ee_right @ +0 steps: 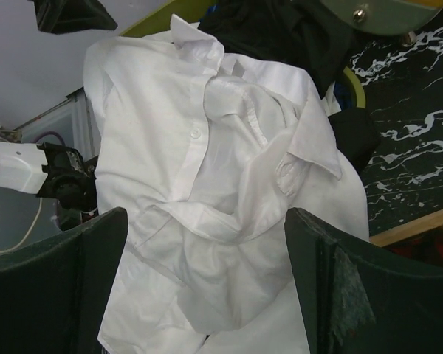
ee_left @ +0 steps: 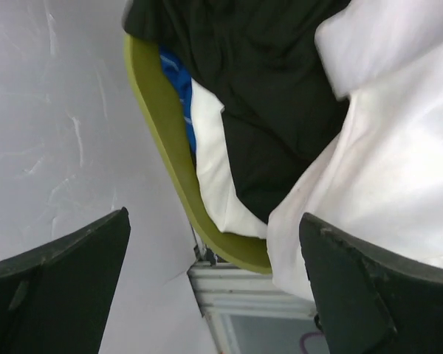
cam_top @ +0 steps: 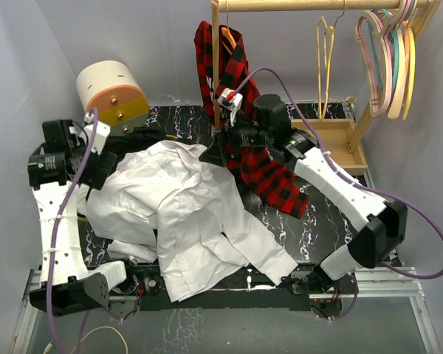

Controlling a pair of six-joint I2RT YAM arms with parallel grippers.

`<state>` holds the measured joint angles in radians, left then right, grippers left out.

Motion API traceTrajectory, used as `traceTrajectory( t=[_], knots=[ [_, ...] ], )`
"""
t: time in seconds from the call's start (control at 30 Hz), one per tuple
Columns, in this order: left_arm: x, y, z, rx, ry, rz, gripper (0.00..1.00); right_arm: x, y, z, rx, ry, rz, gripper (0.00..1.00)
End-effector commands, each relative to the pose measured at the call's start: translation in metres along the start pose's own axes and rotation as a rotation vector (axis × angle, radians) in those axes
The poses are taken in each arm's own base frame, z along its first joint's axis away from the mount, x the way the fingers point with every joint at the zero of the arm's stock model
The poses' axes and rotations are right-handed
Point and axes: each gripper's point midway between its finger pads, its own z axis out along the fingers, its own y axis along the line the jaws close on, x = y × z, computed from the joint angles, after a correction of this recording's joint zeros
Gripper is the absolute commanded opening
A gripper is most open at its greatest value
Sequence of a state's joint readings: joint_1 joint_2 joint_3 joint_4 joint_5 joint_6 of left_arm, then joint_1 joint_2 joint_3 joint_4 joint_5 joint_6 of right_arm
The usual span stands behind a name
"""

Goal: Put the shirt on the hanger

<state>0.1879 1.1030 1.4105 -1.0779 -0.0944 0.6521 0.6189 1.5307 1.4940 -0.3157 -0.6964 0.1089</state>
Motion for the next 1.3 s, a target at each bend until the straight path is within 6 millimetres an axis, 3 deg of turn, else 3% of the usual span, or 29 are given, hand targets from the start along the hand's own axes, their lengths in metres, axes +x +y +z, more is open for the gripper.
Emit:
traceTrajectory(
  t=[0.0, 0.07, 0.13, 0.27, 0.4, 0.5, 0.63, 0.77, 1.03, 1.17, 1.27],
  knots=[
    [-0.044, 0.007, -0.084, 0.011, -0.232, -0.172, 0.97, -0.061, 0.034, -0.046, 0.062, -0.161, -0.181, 0.92],
    [-0.069, 0.006, -0.114, 0.054, -0.345, -0.235, 0.97, -0.066, 0.038, -0.055, 0.082, -0.183, -0.194, 0.93],
    [-0.087, -0.01, -0.121, 0.196, -0.365, -0.309, 0.97, -0.069, 0.043, -0.062, 0.087, -0.199, -0.204, 0.94],
    [-0.115, -0.046, -0.084, 0.521, -0.249, -0.408, 0.8, -0.08, 0.045, -0.073, 0.127, -0.247, -0.229, 0.96],
    [-0.126, -0.036, -0.055, 0.503, -0.257, -0.342, 0.63, -0.091, 0.053, -0.09, 0.157, -0.286, -0.254, 0.97],
    [-0.126, -0.033, -0.04, 0.477, -0.295, -0.253, 0.57, -0.083, 0.055, -0.097, 0.169, -0.289, -0.251, 0.98],
    [-0.123, -0.028, -0.014, 0.409, -0.332, -0.181, 0.57, -0.072, 0.054, -0.101, 0.186, -0.28, -0.232, 0.98],
    [-0.121, -0.04, -0.014, 0.437, -0.389, -0.131, 0.51, -0.067, 0.052, -0.104, 0.204, -0.266, -0.222, 0.98],
    [-0.123, -0.074, -0.028, 0.586, -0.486, -0.057, 0.62, -0.077, 0.057, -0.116, 0.234, -0.274, -0.226, 0.98],
    [-0.123, -0.073, -0.009, 0.539, -0.464, -0.045, 0.62, -0.082, 0.058, -0.127, 0.272, -0.282, -0.245, 0.98],
    [-0.12, -0.066, 0.011, 0.487, -0.42, -0.037, 0.59, -0.099, 0.056, -0.145, 0.352, -0.325, -0.275, 0.99]
  ],
)
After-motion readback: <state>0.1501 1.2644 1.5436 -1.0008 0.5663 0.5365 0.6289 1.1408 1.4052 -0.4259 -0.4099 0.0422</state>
